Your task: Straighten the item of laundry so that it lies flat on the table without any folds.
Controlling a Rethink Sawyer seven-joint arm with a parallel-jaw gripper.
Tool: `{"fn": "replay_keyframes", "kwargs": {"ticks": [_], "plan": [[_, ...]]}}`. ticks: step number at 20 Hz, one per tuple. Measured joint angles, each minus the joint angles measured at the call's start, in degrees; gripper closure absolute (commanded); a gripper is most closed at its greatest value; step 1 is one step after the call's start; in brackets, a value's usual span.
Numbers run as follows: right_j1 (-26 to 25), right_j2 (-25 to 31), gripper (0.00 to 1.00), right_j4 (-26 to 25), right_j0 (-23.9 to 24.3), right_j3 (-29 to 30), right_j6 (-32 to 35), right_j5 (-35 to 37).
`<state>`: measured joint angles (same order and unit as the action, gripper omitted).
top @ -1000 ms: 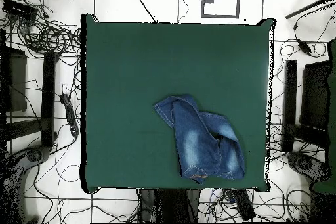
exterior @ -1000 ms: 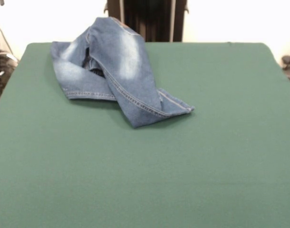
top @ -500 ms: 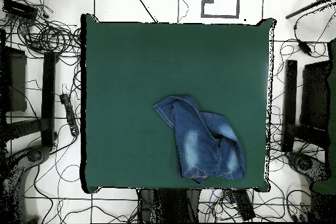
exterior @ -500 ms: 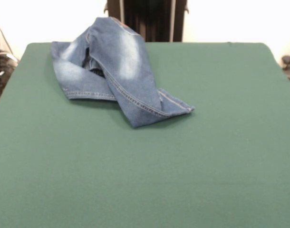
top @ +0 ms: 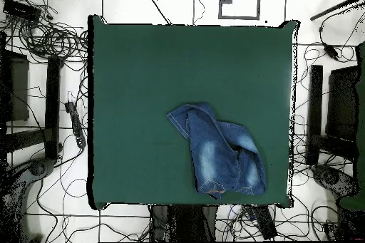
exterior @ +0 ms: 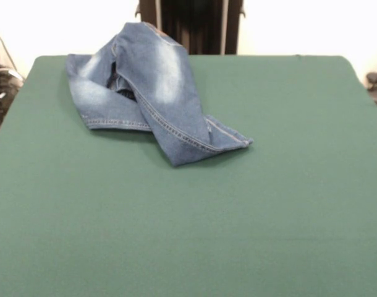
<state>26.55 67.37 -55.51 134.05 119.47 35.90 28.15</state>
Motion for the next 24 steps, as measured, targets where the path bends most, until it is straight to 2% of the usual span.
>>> {"fn": "replay_keyframes", "kwargs": {"ticks": [9,24], "plan": [[2.67,-3.21,0.00,0.01,-2.73,0.46,0.00,-6.71],[6.81,-12.12,0.00,-0.11,-8.58,3.08,0.00,-19.34]]}}
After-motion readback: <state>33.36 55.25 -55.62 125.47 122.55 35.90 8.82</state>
